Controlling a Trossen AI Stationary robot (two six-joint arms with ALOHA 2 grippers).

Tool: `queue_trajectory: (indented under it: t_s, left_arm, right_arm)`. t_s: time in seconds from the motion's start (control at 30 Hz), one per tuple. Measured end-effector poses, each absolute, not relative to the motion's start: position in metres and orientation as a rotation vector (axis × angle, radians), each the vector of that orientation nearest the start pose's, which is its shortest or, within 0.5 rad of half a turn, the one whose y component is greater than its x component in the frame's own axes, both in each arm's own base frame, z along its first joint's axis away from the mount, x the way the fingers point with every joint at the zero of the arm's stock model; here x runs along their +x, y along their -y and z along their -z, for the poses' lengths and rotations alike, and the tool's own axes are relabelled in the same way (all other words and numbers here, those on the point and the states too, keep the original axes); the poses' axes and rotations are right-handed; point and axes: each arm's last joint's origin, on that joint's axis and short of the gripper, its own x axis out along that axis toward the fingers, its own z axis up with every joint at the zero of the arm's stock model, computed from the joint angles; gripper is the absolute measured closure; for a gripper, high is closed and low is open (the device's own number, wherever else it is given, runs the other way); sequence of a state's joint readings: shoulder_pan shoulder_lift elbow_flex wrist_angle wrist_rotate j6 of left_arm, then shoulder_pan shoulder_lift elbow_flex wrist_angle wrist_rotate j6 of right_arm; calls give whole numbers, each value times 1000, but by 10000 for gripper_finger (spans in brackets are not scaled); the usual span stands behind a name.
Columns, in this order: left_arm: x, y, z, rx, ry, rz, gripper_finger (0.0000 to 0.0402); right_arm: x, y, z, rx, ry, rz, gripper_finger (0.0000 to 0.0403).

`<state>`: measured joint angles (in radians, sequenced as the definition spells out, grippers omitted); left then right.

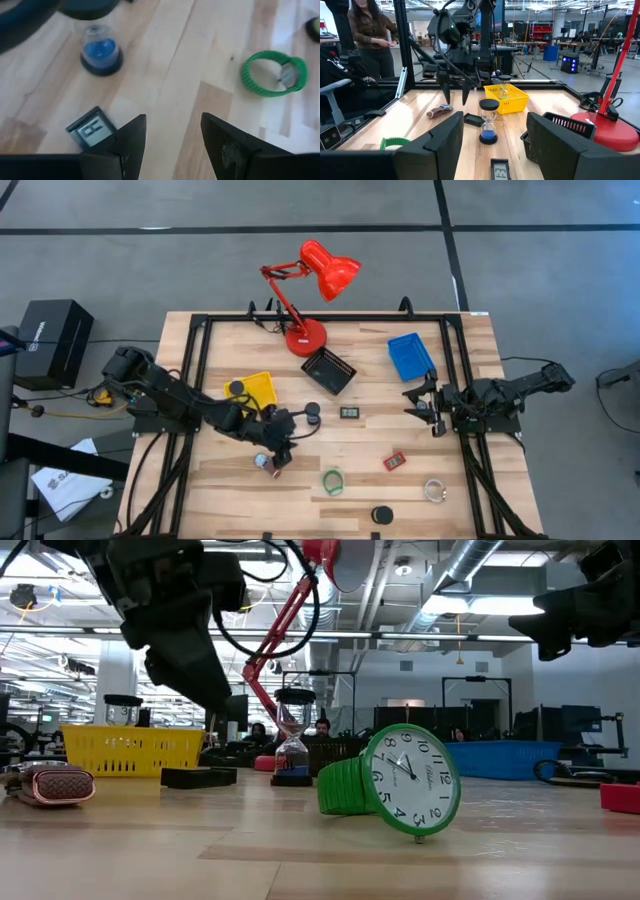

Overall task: Pick & Place Office items
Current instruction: Put the left black digital clock into the black bin

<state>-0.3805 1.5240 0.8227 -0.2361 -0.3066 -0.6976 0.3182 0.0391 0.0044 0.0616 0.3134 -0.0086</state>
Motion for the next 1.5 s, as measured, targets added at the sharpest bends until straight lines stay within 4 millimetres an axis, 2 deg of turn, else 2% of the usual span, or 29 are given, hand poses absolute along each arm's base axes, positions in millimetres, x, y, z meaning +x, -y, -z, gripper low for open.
queue_trajectory:
  t_s: [0.17, 0.3, 0.5, 0.77, 0.9, 1.07, 1.5]
  left_arm:
    - [263, 92, -172, -327, -884, -434, 216]
    - [262, 90, -171, -356, -856, -505, 216]
    - [264, 91, -162, -363, -868, -535, 205]
    - [256, 88, -139, -411, -908, -610, 174]
    - [257, 88, -137, -436, -887, -606, 167]
    - [261, 90, -139, -467, -845, -584, 166]
    - [267, 93, -116, -441, -889, -598, 179]
  right_arm:
    - [96, -22, -168, -9, 26, -4, 193]
    - [96, -22, -168, -53, 26, -4, 193]
    - [96, -22, -168, -71, 26, -4, 193]
    - [96, -22, -168, -123, 26, -2, 193]
    - [96, -22, -168, -123, 27, -3, 193]
    - [96, -22, -169, -112, 37, -2, 193]
    - [96, -22, -171, -95, 54, -1, 193]
